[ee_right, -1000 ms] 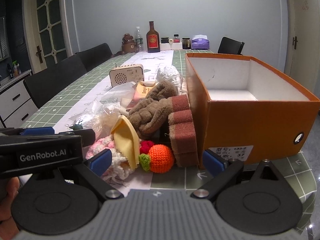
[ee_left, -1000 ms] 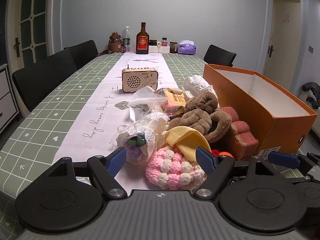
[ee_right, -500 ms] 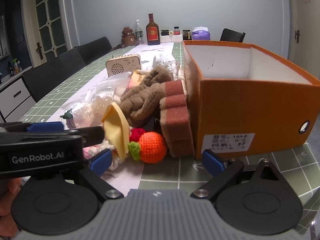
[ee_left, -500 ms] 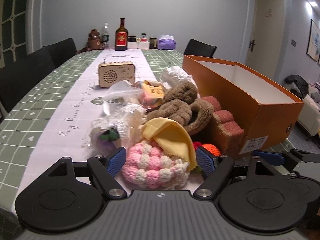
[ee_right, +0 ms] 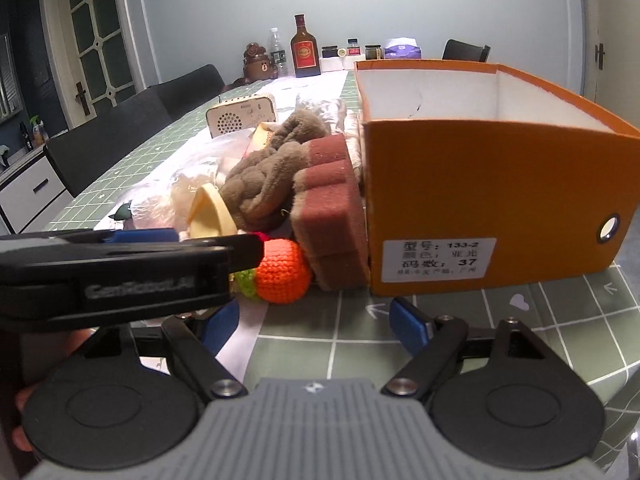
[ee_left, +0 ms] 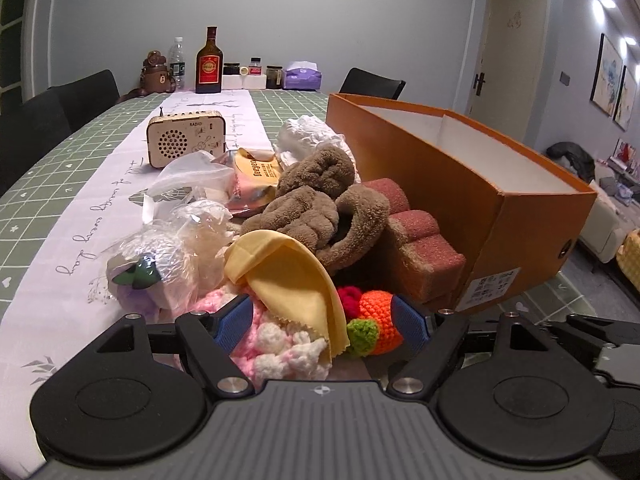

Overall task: Organize soft objects
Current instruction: 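Grasp the orange crocheted fruit with the right tool while the left tool grasps the yellow cloth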

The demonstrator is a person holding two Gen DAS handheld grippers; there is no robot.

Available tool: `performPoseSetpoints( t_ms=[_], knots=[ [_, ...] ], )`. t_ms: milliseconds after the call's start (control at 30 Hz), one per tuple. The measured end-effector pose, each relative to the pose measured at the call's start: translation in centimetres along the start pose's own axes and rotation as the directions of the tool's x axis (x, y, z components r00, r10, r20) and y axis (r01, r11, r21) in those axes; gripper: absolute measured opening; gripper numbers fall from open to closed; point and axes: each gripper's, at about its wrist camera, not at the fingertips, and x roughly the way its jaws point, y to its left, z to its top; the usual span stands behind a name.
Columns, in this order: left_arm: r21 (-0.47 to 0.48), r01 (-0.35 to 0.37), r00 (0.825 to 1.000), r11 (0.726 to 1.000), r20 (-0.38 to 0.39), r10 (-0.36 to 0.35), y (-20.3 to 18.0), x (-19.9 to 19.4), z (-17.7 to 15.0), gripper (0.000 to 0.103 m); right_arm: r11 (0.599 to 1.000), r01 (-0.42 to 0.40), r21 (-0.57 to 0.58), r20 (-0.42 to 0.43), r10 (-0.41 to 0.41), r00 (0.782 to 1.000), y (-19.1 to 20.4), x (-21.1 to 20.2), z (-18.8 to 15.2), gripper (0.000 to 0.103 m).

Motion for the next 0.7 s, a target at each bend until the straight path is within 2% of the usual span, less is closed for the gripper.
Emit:
performPoseSetpoints(
  t_ms=[100, 267, 400, 433, 500, 533, 600, 633, 700],
  knots=[
    [0.015, -0.049, 0.999, 0.999, 0.017, 0.048, -0.5, 0.7, 0.2, 0.090, 1.000, 0.003, -0.018, -0.009, -0.003, 1.000, 0.0, 0.1, -0.1, 0.081],
    [-0.055, -0.068, 0.998, 0.996, 0.006, 0.068, 0.3, 1.6, 0.9, 0.075, 1.000, 0.009, -0.007, -0.014, -0.009, 1.000, -0.5, 0.7, 0.3, 0.081],
    [-0.121, -0.062, 0.998, 0.991, 0.007, 0.063, 1.2, 1.8, 1.0, 0.056, 1.000, 0.016, 0.006, -0.014, -0.016, 1.000, -1.3, 0.8, 0.4, 0.081],
    [-0.115, -0.061, 0.998, 0.991, 0.006, 0.062, 1.2, 1.8, 1.0, 0.048, 1.000, 0.016, 0.009, -0.007, -0.016, 1.000, -1.3, 0.8, 0.4, 0.081],
    [-0.094, -0.072, 0.997, 0.993, 0.014, 0.074, 1.0, 1.7, 0.8, 0.042, 0.999, 0.033, -0.015, 0.020, -0.033, 0.999, -1.1, 0.6, 0.3, 0.081],
    [-0.086, -0.067, 0.997, 0.994, 0.021, 0.069, 0.9, 1.6, 0.7, 0.034, 0.998, 0.044, -0.040, 0.030, -0.043, 0.999, -0.8, 0.5, 0.3, 0.081],
    [-0.082, -0.065, 0.997, 0.994, 0.031, 0.068, 0.7, 1.4, 0.6, 0.027, 0.996, 0.055, -0.075, 0.044, -0.051, 0.998, -0.5, 0.3, 0.2, 0.081],
    [-0.086, -0.071, 0.996, 0.994, 0.038, 0.074, 0.7, 1.2, 0.6, 0.017, 0.996, 0.050, -0.079, 0.046, -0.047, 0.998, -0.3, 0.2, 0.3, 0.081],
    [-0.073, -0.072, 0.996, 0.995, 0.050, 0.076, 0.7, 0.8, 0.6, 0.012, 0.996, 0.043, -0.074, 0.048, -0.040, 0.998, -0.2, 0.0, 0.3, 0.081]
  ],
)
